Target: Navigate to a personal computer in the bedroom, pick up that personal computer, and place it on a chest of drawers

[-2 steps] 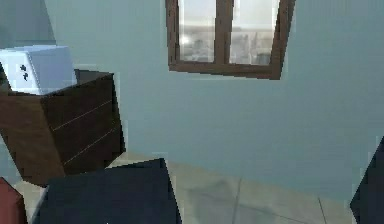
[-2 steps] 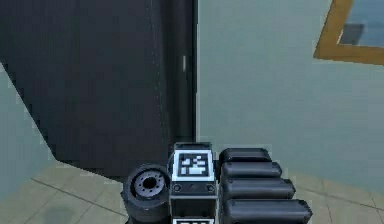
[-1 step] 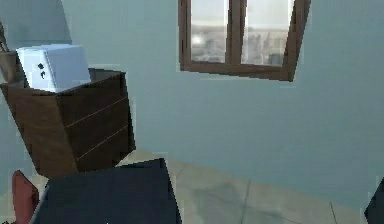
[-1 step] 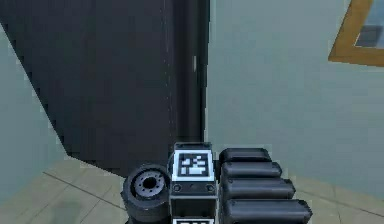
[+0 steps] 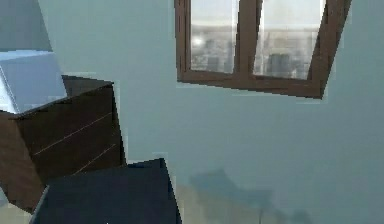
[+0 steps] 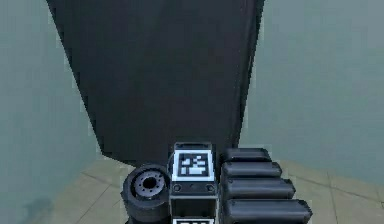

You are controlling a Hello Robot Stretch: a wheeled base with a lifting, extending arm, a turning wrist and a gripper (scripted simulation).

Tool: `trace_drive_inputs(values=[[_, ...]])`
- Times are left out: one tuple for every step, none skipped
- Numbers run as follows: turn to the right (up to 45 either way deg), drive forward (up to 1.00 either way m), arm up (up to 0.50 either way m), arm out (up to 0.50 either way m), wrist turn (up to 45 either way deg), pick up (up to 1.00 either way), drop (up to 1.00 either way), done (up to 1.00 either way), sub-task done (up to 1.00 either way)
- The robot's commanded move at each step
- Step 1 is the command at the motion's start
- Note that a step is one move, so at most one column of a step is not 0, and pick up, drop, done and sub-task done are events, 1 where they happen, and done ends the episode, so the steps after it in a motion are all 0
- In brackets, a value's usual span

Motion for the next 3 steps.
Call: trace_drive_inputs(values=[[-18.0, 0.00, 0.00, 0.00, 0.0, 0.00, 0.00, 0.00, 0.00], [0.0, 1.00, 0.00, 0.00, 0.0, 0.00, 0.00, 0.00, 0.00], [-6.0, 0.00, 0.00, 0.00, 0.0, 0.00, 0.00, 0.00, 0.00]])
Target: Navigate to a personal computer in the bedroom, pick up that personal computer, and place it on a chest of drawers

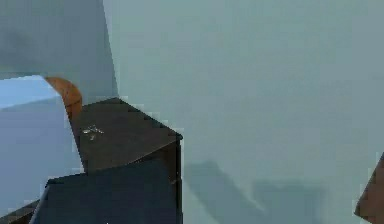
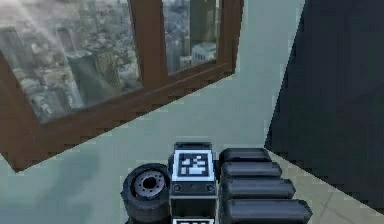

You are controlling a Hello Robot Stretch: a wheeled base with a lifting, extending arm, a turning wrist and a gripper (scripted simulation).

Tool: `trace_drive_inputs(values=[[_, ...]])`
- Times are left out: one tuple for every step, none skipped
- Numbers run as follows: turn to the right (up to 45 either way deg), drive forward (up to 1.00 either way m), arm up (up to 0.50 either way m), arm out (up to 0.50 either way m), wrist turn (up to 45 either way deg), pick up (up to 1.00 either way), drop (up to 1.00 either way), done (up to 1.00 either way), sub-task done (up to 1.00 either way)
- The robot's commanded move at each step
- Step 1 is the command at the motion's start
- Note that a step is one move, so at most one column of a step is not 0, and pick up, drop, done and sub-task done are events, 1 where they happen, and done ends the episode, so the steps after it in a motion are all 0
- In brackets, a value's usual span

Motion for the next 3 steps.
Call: trace_drive_inputs(values=[[0.0, 0.15, 0.00, 0.00, 0.0, 0.00, 0.00, 0.00, 0.00], [-45.0, 0.00, 0.00, 0.00, 0.0, 0.00, 0.00, 0.00, 0.00], [-27.0, 0.00, 0.00, 0.00, 0.0, 0.00, 0.00, 0.00, 0.00]])
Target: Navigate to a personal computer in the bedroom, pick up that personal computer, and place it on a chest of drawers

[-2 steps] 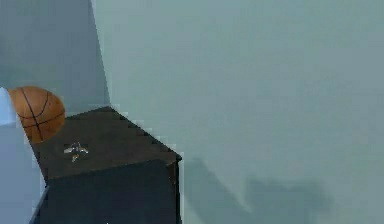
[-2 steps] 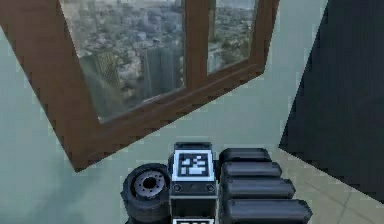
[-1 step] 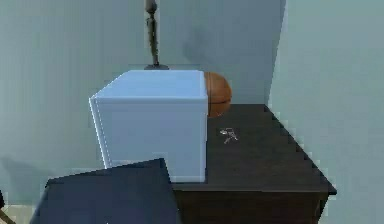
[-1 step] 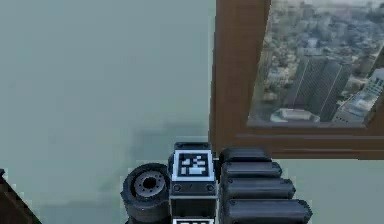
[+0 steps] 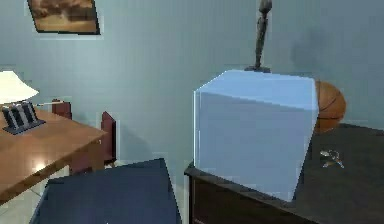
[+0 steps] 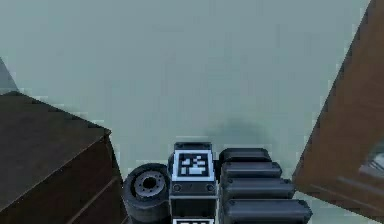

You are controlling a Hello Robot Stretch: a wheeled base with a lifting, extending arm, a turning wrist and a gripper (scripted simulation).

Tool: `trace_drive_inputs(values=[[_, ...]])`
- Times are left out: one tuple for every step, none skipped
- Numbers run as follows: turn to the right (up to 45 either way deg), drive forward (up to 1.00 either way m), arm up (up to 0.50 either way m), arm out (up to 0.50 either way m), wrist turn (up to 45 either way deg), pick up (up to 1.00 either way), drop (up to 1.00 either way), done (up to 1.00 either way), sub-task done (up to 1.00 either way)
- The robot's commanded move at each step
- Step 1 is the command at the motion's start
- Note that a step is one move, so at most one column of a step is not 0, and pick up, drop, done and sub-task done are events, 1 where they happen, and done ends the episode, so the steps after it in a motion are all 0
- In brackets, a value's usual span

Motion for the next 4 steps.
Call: trace_drive_inputs(values=[[45.0, 0.00, 0.00, 0.00, 0.0, 0.00, 0.00, 0.00, 0.00], [15.0, 0.00, 0.00, 0.00, 0.0, 0.00, 0.00, 0.00, 0.00], [-45.0, 0.00, 0.00, 0.00, 0.0, 0.00, 0.00, 0.00, 0.00], [-6.0, 0.00, 0.00, 0.00, 0.0, 0.00, 0.00, 0.00, 0.00]])
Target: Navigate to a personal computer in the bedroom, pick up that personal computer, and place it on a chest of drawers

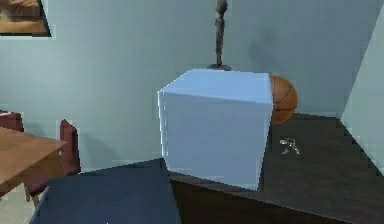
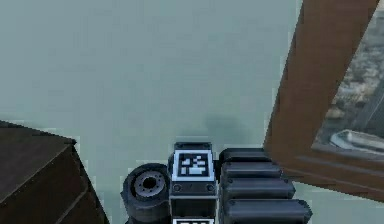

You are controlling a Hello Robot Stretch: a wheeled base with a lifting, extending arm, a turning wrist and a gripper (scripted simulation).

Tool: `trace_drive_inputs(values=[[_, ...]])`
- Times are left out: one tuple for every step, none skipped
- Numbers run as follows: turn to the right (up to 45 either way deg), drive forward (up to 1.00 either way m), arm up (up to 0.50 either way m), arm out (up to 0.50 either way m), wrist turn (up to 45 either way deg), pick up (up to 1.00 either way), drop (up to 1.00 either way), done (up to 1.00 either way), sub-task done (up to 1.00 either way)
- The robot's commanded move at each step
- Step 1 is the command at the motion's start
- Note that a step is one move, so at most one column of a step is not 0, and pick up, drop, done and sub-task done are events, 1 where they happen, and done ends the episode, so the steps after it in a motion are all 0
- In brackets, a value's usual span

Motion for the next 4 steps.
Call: trace_drive_inputs(values=[[42.0, 0.00, 0.00, 0.00, 0.0, 0.00, 0.00, 0.00, 0.00], [-30.0, 0.00, 0.00, 0.00, 0.0, 0.00, 0.00, 0.00, 0.00], [39.0, 0.00, 0.00, 0.00, 0.0, 0.00, 0.00, 0.00, 0.00], [0.0, 0.35, 0.00, 0.00, 0.0, 0.00, 0.00, 0.00, 0.00]])
